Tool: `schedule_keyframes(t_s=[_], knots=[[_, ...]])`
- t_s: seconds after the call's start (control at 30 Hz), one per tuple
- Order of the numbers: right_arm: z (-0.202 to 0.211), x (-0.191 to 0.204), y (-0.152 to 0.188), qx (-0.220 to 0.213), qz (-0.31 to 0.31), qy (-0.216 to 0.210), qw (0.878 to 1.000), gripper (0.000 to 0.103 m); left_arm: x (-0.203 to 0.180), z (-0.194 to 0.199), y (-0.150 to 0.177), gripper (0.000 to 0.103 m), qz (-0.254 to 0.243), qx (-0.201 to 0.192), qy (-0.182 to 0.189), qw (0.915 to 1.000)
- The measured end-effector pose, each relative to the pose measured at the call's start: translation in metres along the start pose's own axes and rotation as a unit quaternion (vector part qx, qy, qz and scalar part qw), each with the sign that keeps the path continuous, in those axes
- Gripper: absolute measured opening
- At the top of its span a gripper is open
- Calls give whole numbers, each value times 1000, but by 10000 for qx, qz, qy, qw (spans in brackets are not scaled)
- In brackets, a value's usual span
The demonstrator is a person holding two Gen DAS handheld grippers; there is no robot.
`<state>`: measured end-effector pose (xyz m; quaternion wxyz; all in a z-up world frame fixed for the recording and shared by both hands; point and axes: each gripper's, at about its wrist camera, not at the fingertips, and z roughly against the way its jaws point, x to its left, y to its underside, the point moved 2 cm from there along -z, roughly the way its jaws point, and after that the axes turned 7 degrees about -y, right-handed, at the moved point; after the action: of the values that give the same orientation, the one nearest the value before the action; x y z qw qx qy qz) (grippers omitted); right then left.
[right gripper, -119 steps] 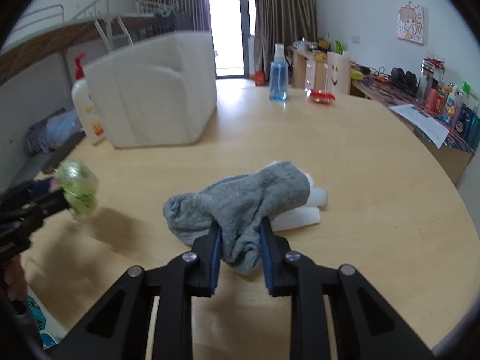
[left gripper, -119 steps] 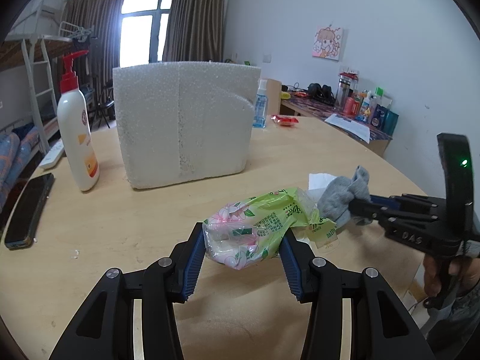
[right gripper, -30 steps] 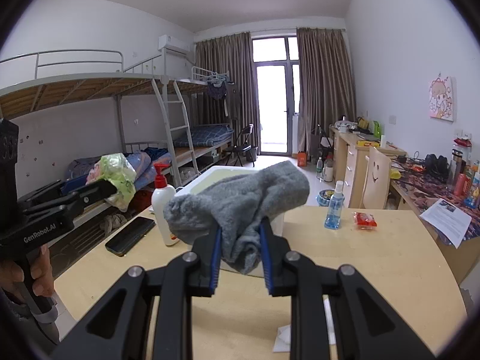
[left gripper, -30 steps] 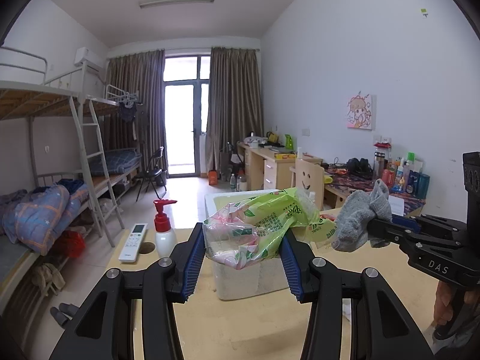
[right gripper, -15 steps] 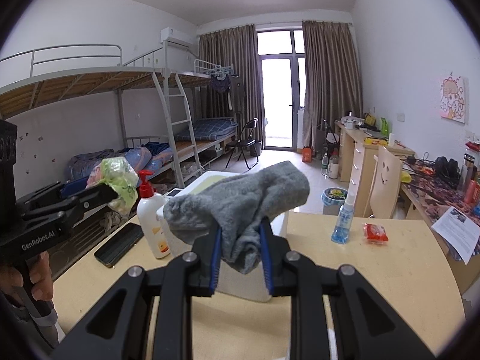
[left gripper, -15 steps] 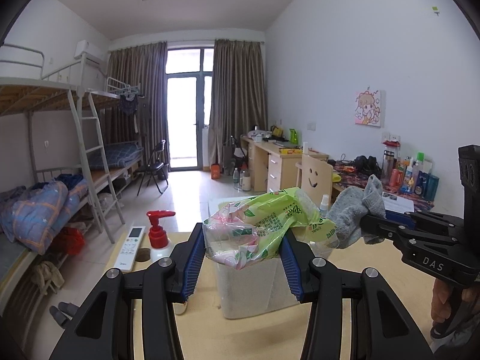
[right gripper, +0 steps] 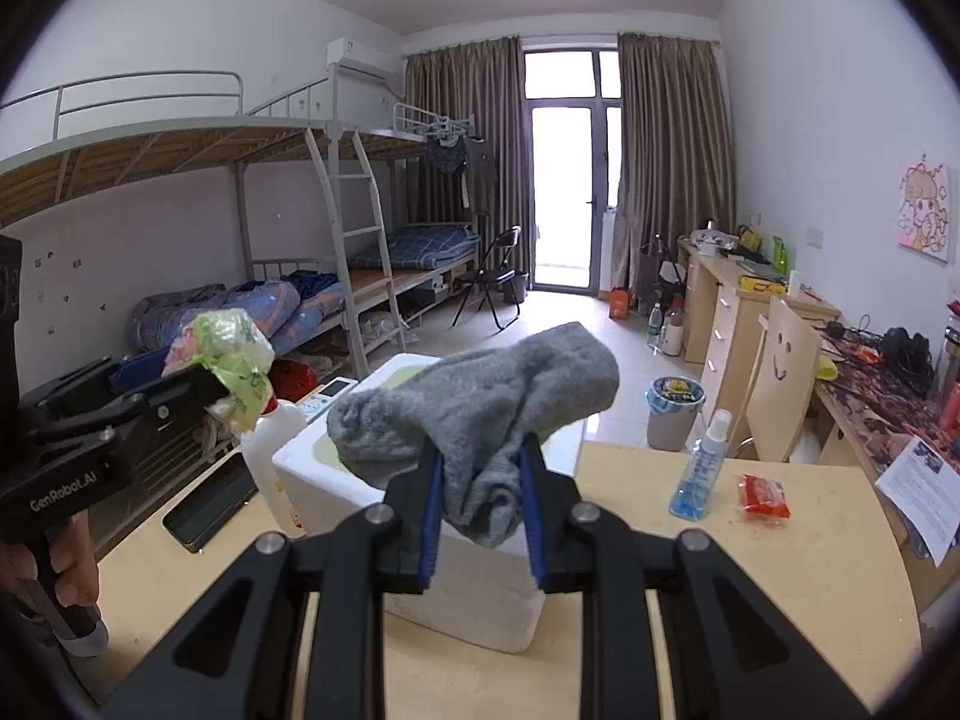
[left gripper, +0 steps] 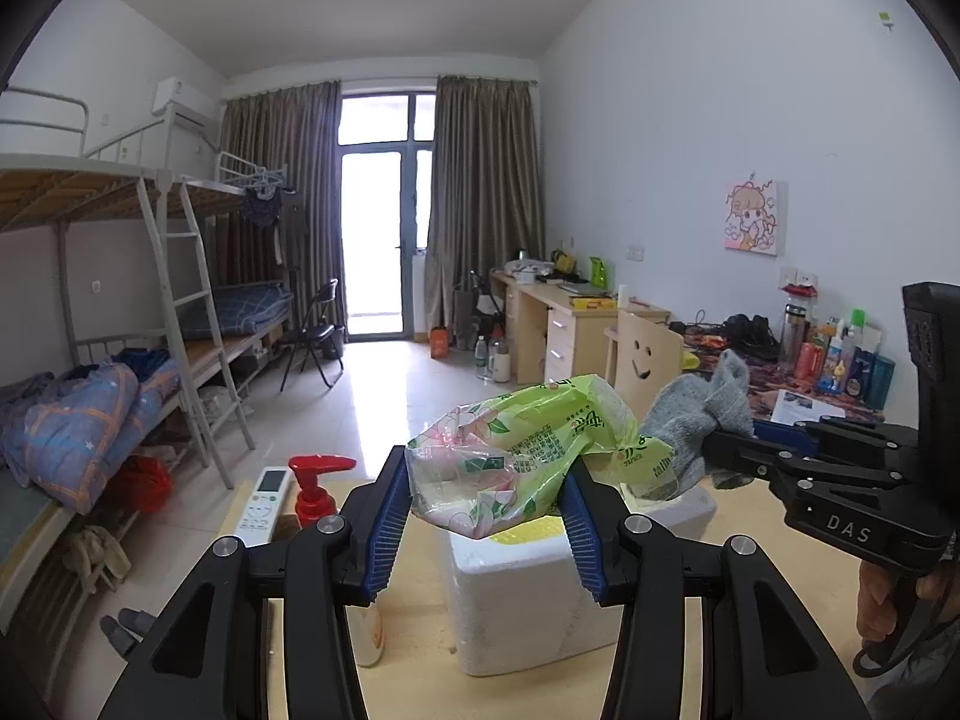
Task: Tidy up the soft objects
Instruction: 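Lift the snack packet and grey sock and carry both to the foam box, then lower the grey sock into the foam box and open the right tool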
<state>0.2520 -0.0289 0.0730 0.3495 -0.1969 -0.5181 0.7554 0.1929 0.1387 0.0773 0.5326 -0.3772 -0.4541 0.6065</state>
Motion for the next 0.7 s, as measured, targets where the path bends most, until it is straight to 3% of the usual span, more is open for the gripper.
schedule_keyframes(t_s=[0.7], knots=[[-61,2,-18,451,224,-256,9984,27,23,-12,2,49,150,87,-597,9981]])
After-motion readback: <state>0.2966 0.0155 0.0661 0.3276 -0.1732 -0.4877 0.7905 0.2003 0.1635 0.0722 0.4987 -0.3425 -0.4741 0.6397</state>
